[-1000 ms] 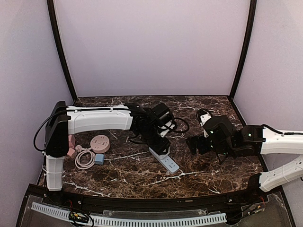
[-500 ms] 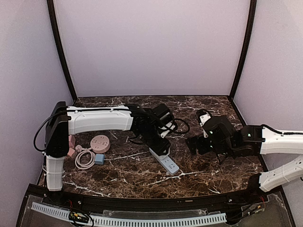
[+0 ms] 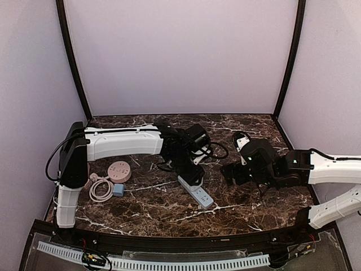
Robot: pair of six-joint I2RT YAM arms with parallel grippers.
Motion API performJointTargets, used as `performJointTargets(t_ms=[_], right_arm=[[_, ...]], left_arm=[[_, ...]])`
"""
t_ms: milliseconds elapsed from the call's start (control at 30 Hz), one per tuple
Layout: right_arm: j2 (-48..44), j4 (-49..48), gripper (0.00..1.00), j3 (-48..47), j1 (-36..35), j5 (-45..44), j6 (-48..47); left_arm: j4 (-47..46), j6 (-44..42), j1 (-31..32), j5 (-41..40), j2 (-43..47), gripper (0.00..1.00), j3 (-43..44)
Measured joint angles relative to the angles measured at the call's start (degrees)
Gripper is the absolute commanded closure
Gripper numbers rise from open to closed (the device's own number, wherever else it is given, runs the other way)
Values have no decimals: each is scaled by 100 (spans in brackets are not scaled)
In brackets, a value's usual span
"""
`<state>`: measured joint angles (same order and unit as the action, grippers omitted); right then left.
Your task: Insert the plug
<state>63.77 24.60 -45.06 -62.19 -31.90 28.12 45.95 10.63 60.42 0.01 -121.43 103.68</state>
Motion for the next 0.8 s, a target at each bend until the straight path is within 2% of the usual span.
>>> performJointTargets(t_ms=[800], right_arm=[[-164, -15, 1, 39, 0, -26, 9]], left_arm=[[162, -24, 0, 4, -136, 99, 203]])
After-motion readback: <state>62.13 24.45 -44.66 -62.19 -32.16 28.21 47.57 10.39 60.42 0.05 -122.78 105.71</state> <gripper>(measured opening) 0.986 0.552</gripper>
